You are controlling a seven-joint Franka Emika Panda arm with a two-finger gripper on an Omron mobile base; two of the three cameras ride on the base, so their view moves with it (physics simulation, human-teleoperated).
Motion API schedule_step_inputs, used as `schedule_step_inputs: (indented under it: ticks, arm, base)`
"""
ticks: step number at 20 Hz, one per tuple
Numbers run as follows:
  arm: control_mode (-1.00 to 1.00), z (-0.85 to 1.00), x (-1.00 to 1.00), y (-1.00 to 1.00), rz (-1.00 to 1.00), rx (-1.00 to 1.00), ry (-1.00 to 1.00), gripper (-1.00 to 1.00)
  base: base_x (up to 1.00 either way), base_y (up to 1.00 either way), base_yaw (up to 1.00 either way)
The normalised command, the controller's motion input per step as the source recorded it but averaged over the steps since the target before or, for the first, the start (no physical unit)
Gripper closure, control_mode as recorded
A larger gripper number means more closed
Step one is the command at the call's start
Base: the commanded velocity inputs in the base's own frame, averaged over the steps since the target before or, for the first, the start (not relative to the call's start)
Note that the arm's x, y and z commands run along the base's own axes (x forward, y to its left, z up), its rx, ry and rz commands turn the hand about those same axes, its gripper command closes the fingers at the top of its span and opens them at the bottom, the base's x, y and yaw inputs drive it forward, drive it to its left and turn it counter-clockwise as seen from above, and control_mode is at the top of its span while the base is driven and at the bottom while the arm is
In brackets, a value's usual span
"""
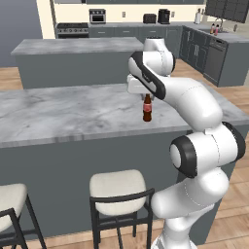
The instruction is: Place the large bottle from the dining counter next to the other large bottle outside the sink, and place the small bottle from the dining counter next to the other small bottle inside the sink.
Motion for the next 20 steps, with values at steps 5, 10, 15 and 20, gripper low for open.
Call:
schedule_step_inputs:
  ticks: [5, 10, 15, 20]
  arm:
    - [-1.00, 0.05, 0.00, -0.01, 0.00, 0.00, 0.00, 1.00]
    - [-1.00, 0.58, -0.26, -0.08, 0.01, 0.00, 0.00, 1.00]
    - [-1.00, 0.48, -0.59, -0.24, 0.03, 0.00, 0.00, 1.00]
    - [-1.00, 0.07, -0.72, -0.13, 0.02, 0.00, 0.00, 1.00]
  base:
    - [0.00, 0.00, 0.00]
    - [0.00, 0.00, 0.00]
    - [0.00, 0.00, 0.00]
    - [0.00, 0.00, 0.00]
